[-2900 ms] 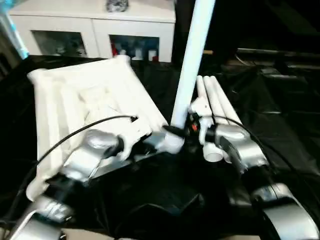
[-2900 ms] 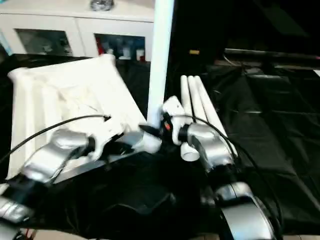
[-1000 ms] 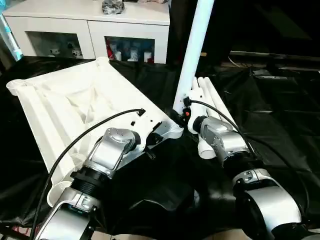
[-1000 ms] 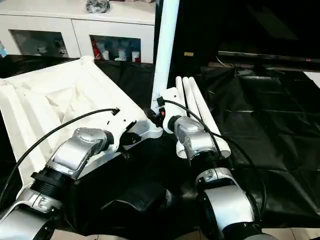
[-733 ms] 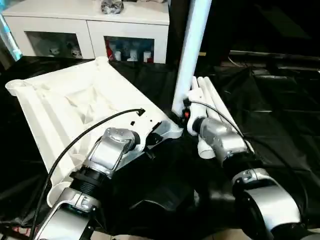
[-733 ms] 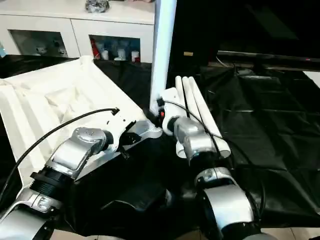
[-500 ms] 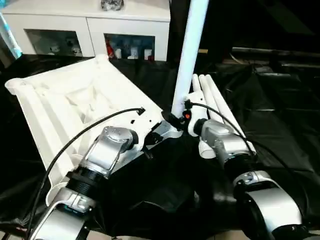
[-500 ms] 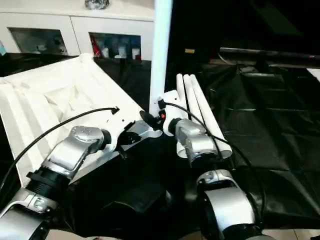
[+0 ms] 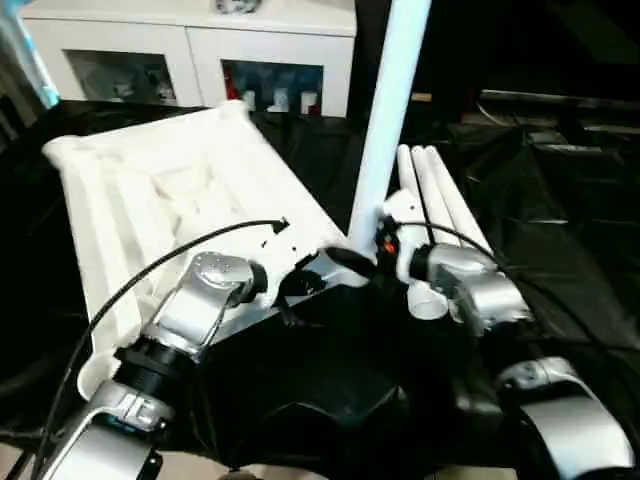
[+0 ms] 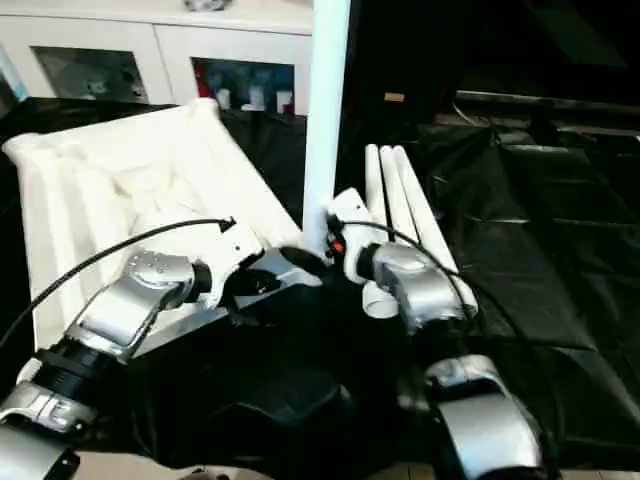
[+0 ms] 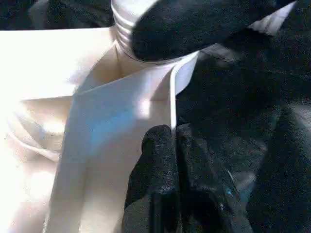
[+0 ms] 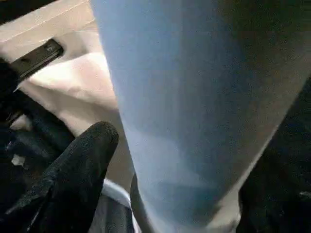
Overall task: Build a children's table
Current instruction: Rotate leg to tighten
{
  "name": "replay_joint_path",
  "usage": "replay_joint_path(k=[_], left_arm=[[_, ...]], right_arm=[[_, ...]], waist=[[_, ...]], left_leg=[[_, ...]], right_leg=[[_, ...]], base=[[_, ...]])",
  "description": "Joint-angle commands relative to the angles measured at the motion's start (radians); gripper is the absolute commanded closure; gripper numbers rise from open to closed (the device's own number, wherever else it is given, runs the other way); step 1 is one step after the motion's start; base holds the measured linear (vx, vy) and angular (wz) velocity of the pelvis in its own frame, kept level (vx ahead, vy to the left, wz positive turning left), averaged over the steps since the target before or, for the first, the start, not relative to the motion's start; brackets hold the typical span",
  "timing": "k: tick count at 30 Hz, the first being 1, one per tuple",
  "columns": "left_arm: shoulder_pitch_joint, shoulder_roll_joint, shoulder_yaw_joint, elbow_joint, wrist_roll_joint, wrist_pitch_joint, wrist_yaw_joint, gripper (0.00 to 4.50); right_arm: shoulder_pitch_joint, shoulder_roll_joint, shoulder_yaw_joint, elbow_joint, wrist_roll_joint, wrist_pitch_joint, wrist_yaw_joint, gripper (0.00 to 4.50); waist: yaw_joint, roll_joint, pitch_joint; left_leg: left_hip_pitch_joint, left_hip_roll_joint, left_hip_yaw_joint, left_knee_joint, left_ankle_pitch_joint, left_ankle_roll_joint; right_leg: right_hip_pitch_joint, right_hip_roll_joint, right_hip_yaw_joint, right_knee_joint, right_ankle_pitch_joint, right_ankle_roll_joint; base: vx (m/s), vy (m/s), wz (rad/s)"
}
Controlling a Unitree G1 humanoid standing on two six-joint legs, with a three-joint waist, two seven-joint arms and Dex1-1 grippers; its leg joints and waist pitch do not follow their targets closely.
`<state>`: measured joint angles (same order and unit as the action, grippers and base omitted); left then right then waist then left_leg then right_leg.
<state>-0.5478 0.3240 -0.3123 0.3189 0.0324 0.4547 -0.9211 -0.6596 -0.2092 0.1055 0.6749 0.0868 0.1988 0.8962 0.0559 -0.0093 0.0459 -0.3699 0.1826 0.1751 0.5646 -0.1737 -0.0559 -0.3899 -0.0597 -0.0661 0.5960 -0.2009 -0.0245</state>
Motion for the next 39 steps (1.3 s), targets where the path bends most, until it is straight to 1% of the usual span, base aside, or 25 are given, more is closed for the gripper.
replay_joint_path(k=[1,5,6,8,9,10,11,12,14,17,18,19,22,24,27,29,31,32,33,34,35,36,37,38,39], left_arm=[[0.002,0.002,-0.017,-0.046,-0.031,-0.059,-0.056,4.50],[0.024,0.027,-0.021,-0.053,-0.053,-0.102,-0.123,4.50],[0.029,0.032,-0.023,-0.058,-0.057,-0.108,-0.137,4.50],[0.033,0.040,-0.026,-0.060,-0.061,-0.115,-0.151,4.50],[0.036,0.049,-0.029,-0.060,-0.062,-0.127,-0.165,4.50],[0.038,0.058,-0.033,-0.057,-0.059,-0.136,-0.175,4.50],[0.038,0.060,-0.033,-0.056,-0.058,-0.138,-0.177,4.50],[0.041,0.069,-0.035,-0.053,-0.057,-0.149,-0.190,4.50],[0.043,0.073,-0.034,-0.052,-0.057,-0.151,-0.195,4.50],[0.044,0.080,-0.033,-0.049,-0.058,-0.155,-0.202,4.50],[0.045,0.083,-0.034,-0.049,-0.059,-0.155,-0.203,4.50],[0.046,0.084,-0.034,-0.047,-0.060,-0.157,-0.205,4.50],[0.049,0.087,-0.035,-0.044,-0.058,-0.158,-0.204,4.50],[0.051,0.088,-0.034,-0.043,-0.056,-0.160,-0.204,4.50],[0.054,0.087,-0.031,-0.044,-0.055,-0.157,-0.199,4.50],[0.054,0.071,-0.019,-0.041,-0.057,-0.138,-0.172,4.50],[0.053,0.065,-0.015,-0.039,-0.057,-0.134,-0.162,4.50],[0.048,0.050,-0.006,-0.035,-0.059,-0.115,-0.139,4.50],[0.033,0.020,0.009,-0.022,-0.056,-0.082,-0.088,4.50],[0.025,0.006,0.016,-0.014,-0.052,-0.070,-0.063,4.50],[0.025,0.006,0.016,-0.014,-0.052,-0.070,-0.063,4.50],[0.017,-0.007,0.021,-0.007,-0.049,-0.057,-0.041,4.50],[-0.008,-0.047,0.039,0.015,-0.041,-0.018,0.030,4.50],[-0.017,-0.061,0.047,0.025,-0.038,-0.005,0.055,4.50],[-0.037,-0.088,0.058,0.049,-0.029,0.017,0.109,4.50]], right_arm=[[0.032,-0.030,0.036,-0.061,0.012,0.032,0.075,0.60],[0.078,-0.089,0.057,-0.149,0.021,0.059,0.158,0.60],[0.084,-0.096,0.060,-0.160,0.022,0.059,0.171,0.60],[0.092,-0.105,0.064,-0.176,0.023,0.069,0.182,0.60],[0.099,-0.113,0.068,-0.191,0.024,0.076,0.190,0.76],[0.103,-0.118,0.070,-0.200,0.024,0.083,0.192,0.76],[0.104,-0.119,0.071,-0.204,0.025,0.085,0.193,0.76],[0.111,-0.125,0.074,-0.221,0.027,0.097,0.195,1.04],[0.115,-0.126,0.078,-0.231,0.028,0.104,0.197,1.11],[0.125,-0.125,0.084,-0.247,0.029,0.117,0.205,1.47],[0.129,-0.124,0.088,-0.252,0.029,0.121,0.208,1.55],[0.134,-0.124,0.091,-0.261,0.029,0.126,0.208,1.55],[0.145,-0.120,0.102,-0.269,0.027,0.129,0.207,1.74],[0.152,-0.118,0.110,-0.274,0.026,0.133,0.206,1.76],[0.161,-0.109,0.113,-0.275,0.027,0.143,0.195,1.78],[0.167,-0.066,0.087,-0.245,0.033,0.160,0.128,1.78],[0.167,-0.055,0.080,-0.236,0.034,0.164,0.110,1.78],[0.162,-0.032,0.064,-0.209,0.033,0.166,0.061,1.78],[0.147,0.014,0.033,-0.157,0.035,0.167,-0.028,1.78],[0.140,0.034,0.020,-0.134,0.036,0.167,-0.066,1.78],[0.140,0.034,0.020,-0.134,0.036,0.167,-0.066,1.78],[0.132,0.052,0.010,-0.114,0.038,0.167,-0.097,1.78],[0.110,0.096,-0.011,-0.064,0.043,0.173,-0.162,1.78],[0.101,0.110,-0.017,-0.046,0.043,0.174,-0.184,1.78],[0.083,0.136,-0.024,-0.011,0.040,0.168,-0.225,1.78]], waist=[[0.000,0.003,-0.061],[0.011,0.004,-0.062],[0.013,0.004,-0.061],[0.012,0.004,-0.060],[0.011,0.004,-0.059],[0.013,0.006,-0.058],[0.012,0.005,-0.058],[0.013,0.005,-0.058],[0.012,0.005,-0.059],[0.013,0.005,-0.059],[0.013,0.003,-0.060],[0.013,0.003,-0.061],[0.014,0.002,-0.062],[0.016,0.002,-0.061],[0.017,-0.001,-0.060],[0.017,-0.002,-0.059],[0.013,-0.002,-0.056],[0.012,-0.004,-0.056],[0.007,-0.002,-0.053],[0.003,-0.001,-0.051],[-0.002,-0.002,-0.049],[-0.002,-0.002,-0.049],[-0.012,-0.002,-0.047],[-0.012,-0.002,-0.046],[-0.015,0.002,-0.048]], left_leg=[[0.014,0.054,-0.011,-0.051,-0.117,0.069],[0.013,0.056,-0.011,-0.049,-0.093,0.087],[0.014,0.056,-0.011,-0.048,-0.094,0.089],[0.014,0.056,-0.010,-0.049,-0.120,0.080],[0.014,0.056,-0.010,-0.050,-0.132,0.072],[0.015,0.056,-0.011,-0.050,-0.141,0.066],[0.015,0.056,-0.011,-0.051,-0.145,0.064],[0.015,0.056,-0.011,-0.050,-0.146,0.058],[0.015,0.055,-0.011,-0.050,-0.146,0.054],[0.015,0.054,-0.011,-0.049,-0.139,0.050],[0.015,0.054,-0.011,-0.048,-0.134,0.051],[0.015,0.054,-0.012,-0.048,-0.122,0.055],[0.014,0.054,-0.011,-0.046,-0.114,0.060],[0.014,0.054,-0.011,-0.046,-0.118,0.060],[0.016,0.053,-0.011,-0.047,-0.131,0.054],[0.015,0.053,-0.011,-0.048,-0.135,0.050],[0.016,0.053,-0.012,-0.051,-0.157,0.035],[0.016,0.053,-0.012,-0.051,-0.165,0.031],[0.017,0.052,-0.013,-0.052,-0.187,0.020],[0.016,0.053,-0.013,-0.053,-0.199,0.012],[0.017,0.050,-0.015,-0.054,-0.230,-0.002],[0.019,0.049,-0.017,-0.055,-0.246,-0.007],[0.020,0.048,-0.016,-0.054,-0.269,-0.016],[0.022,0.048,-0.019,-0.055,-0.276,-0.017],[0.021,0.048,-0.018,-0.053,-0.280,-0.020]], right_leg=[[0.053,-0.084,0.053,-0.053,-0.004,-0.252],[0.055,-0.084,0.052,-0.048,0.032,-0.252],[0.054,-0.083,0.051,-0.049,0.028,-0.250],[0.053,-0.084,0.050,-0.052,-0.012,-0.251],[0.052,-0.084,0.051,-0.053,-0.036,-0.249],[0.051,-0.084,0.052,-0.055,-0.056,-0.242],[0.051,-0.084,0.052,-0.056,-0.063,-0.240],[0.051,-0.084,0.052,-0.055,-0.068,-0.235],[0.052,-0.084,0.052,-0.055,-0.069,-0.234],[0.051,-0.084,0.052,-0.053,-0.065,-0.235],[0.052,-0.083,0.052,-0.052,-0.058,-0.234],[0.052,-0.083,0.052,-0.049,-0.035,-0.238],[0.053,-0.083,0.052,-0.047,-0.024,-0.241],[0.053,-0.084,0.052,-0.049,-0.040,-0.237],[0.052,-0.084,0.052,-0.051,-0.072,-0.229],[0.051,-0.086,0.052,-0.053,-0.088,-0.226],[0.049,-0.086,0.053,-0.057,-0.131,-0.218],[0.049,-0.086,0.053,-0.058,-0.146,-0.215],[0.046,-0.087,0.054,-0.061,-0.180,-0.212],[0.044,-0.087,0.054,-0.062,-0.201,-0.210],[0.043,-0.087,0.053,-0.067,-0.257,-0.201],[0.043,-0.088,0.052,-0.071,-0.290,-0.192],[0.039,-0.088,0.053,-0.075,-0.345,-0.175],[0.037,-0.089,0.053,-0.079,-0.363,-0.171],[0.037,-0.088,0.054,-0.079,-0.362,-0.167]], base=[[0.000,0.000,0.00],[0.000,0.000,0.00],[0.000,0.000,0.00],[0.000,0.000,0.00],[0.000,0.000,0.00],[0.000,0.000,0.00],[0.000,0.000,0.00],[0.000,0.000,0.00],[0.000,0.000,0.00],[0.000,0.000,0.00],[0.000,0.000,0.00],[0.000,0.000,0.00],[0.000,0.000,0.00],[0.000,0.000,0.00],[0.000,0.000,0.00],[0.000,0.000,0.00],[0.000,0.000,0.00],[0.000,0.000,0.00],[0.000,0.000,0.00],[0.000,0.000,0.00],[0.000,0.000,0.00],[0.000,0.000,0.00],[0.000,0.000,0.00],[0.000,0.000,0.00],[0.000,0.000,0.00]])
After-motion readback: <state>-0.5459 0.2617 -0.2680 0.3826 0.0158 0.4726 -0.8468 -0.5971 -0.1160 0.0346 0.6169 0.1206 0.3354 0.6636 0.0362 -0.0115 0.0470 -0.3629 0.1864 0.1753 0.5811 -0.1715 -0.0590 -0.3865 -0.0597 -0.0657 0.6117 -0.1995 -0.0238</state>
